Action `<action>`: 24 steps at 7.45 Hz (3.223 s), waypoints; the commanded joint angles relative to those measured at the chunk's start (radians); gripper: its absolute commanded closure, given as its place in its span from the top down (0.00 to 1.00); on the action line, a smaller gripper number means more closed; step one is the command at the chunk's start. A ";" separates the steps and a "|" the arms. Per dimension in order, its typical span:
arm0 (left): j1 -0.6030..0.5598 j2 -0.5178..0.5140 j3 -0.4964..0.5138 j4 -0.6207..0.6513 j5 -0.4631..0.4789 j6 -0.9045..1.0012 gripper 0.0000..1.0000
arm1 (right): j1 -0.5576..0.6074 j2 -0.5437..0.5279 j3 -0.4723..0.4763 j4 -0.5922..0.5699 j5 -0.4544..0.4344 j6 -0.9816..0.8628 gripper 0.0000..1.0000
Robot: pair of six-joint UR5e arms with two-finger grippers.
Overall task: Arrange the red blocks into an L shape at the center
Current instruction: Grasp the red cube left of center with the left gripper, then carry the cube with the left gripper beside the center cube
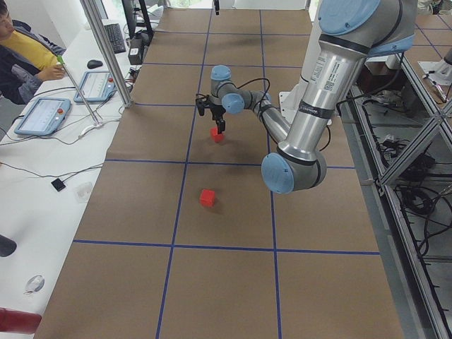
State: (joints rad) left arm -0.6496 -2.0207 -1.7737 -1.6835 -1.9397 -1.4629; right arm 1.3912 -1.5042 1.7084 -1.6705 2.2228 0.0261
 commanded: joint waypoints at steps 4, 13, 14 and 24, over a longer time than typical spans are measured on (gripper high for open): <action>0.007 -0.081 0.161 -0.004 0.002 0.012 0.99 | -0.001 -0.001 -0.001 0.000 0.000 0.002 1.00; 0.012 -0.075 0.142 0.008 -0.001 0.122 0.00 | -0.001 -0.001 -0.001 0.000 -0.002 0.003 1.00; -0.002 -0.091 0.139 0.031 0.001 0.160 0.00 | -0.001 0.001 -0.001 0.000 -0.002 0.003 1.00; 0.099 -0.550 0.488 0.033 0.085 0.443 0.00 | -0.001 -0.001 -0.023 0.002 0.000 0.005 1.00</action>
State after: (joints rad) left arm -0.5690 -2.5654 -1.3060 -1.6558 -1.8534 -0.9956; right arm 1.3898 -1.5049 1.6869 -1.6691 2.2226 0.0294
